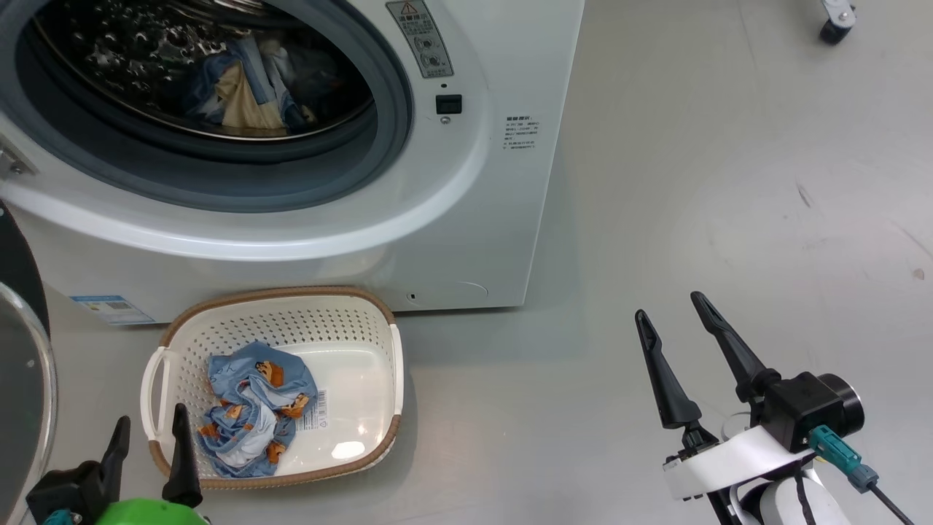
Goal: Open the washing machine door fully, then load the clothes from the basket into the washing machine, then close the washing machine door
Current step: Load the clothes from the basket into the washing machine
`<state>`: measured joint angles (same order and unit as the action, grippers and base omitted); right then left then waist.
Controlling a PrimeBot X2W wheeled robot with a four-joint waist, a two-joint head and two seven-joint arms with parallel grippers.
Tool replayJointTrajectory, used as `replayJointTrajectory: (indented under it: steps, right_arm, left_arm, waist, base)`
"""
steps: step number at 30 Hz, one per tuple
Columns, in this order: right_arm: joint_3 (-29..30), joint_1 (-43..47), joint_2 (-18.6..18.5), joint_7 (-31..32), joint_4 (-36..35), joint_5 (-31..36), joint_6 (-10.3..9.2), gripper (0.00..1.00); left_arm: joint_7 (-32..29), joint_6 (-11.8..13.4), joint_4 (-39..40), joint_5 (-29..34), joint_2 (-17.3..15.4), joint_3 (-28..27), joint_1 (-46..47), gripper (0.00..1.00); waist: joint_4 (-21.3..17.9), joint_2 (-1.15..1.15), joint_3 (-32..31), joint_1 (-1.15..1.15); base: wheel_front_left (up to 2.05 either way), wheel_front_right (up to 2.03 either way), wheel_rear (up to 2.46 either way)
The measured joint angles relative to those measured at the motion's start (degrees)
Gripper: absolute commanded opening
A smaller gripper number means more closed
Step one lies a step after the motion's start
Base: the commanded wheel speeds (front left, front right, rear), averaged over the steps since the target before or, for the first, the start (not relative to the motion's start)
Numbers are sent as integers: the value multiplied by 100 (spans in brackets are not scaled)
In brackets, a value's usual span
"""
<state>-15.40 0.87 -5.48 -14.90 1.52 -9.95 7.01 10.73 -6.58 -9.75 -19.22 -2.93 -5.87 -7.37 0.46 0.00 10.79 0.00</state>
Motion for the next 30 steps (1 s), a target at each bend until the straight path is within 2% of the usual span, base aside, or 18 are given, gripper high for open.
replayJointTrajectory:
  steps: [5, 15, 30]
  right_arm:
    - [-13, -194, 22, 0, -56, 49, 0, 100]
    - [-96, -559, 90, 0, -146, 176, 0, 100]
    - [11, -1085, 168, 0, -299, 304, 0, 100]
  left_arm:
    - [-378, -2, -232, -198, -53, -18, 290, 100]
    - [-1355, -34, -853, -469, -544, -5, 1126, 100]
    - [-2236, -47, -1791, -901, -891, -132, 2384, 100]
  waist:
    - [-135, 0, 375, 0]
    - [-444, 0, 1168, 0]
    - [-806, 0, 2363, 1]
  base:
    - [0, 0, 0]
    - [0, 0, 0]
    - [0, 0, 0]
